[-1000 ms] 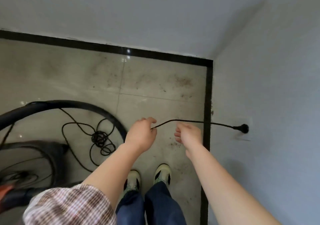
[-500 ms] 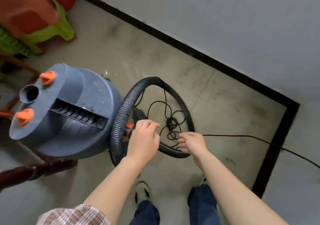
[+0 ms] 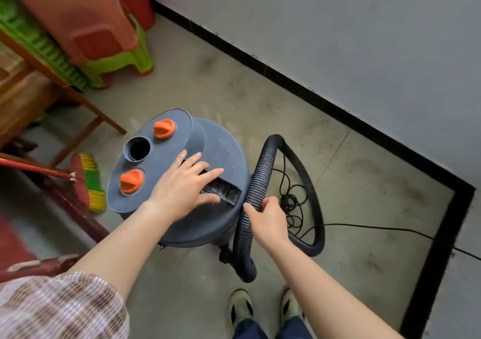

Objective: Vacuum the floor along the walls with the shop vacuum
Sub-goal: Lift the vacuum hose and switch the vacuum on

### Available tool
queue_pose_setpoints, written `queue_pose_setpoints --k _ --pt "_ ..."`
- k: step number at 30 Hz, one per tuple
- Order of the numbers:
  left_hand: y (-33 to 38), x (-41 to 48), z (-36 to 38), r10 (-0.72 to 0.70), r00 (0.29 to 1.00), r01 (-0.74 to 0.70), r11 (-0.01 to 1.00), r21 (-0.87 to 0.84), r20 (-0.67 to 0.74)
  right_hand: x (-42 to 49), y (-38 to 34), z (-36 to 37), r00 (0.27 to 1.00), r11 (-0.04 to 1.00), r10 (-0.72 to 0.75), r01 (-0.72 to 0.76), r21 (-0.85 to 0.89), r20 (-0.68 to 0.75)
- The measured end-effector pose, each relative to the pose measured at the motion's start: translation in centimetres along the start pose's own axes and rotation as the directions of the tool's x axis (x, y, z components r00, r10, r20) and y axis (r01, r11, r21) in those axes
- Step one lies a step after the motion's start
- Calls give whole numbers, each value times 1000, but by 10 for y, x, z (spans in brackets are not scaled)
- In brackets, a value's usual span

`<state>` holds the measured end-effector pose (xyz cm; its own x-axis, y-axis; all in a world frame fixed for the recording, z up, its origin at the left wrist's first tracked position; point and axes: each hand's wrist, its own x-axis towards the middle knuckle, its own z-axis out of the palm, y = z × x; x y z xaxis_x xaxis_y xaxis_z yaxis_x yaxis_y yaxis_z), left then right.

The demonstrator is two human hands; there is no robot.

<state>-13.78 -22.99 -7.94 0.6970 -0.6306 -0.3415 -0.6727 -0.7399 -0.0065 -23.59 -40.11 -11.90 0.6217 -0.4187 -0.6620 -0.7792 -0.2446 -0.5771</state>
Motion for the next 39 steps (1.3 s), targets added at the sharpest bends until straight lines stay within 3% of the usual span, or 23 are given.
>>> queue_pose_setpoints --k 3,7,13,20,26,34,39 --pt "-1 3 -4 116 985 -106 991 83 -126 -1 4 5 999 1000 -21 20 -8 -38" --pt "-4 4 0 135 986 -115 975 192 -94 1 6 7 999 995 -39 41 96 -27" --pt "12 9 6 174 961 -126 967 222 -213 11 17 -10 997 999 -40 38 34 68" --pt "53 1 11 38 945 25 982 187 -324 20 27 -35 992 993 -119 120 -3 49" --pt "87 -4 14 -103 954 151 977 154 -281 24 33 -52 983 979 -175 179 -102 46" --pt "123 -1 13 -138 971 195 928 318 -195 27 51 -73 975 966 -217 221 -134 40" --pt "152 -6 7 -226 969 247 925 290 -103 30 58 -80 975 956 -222 224 -187 28"
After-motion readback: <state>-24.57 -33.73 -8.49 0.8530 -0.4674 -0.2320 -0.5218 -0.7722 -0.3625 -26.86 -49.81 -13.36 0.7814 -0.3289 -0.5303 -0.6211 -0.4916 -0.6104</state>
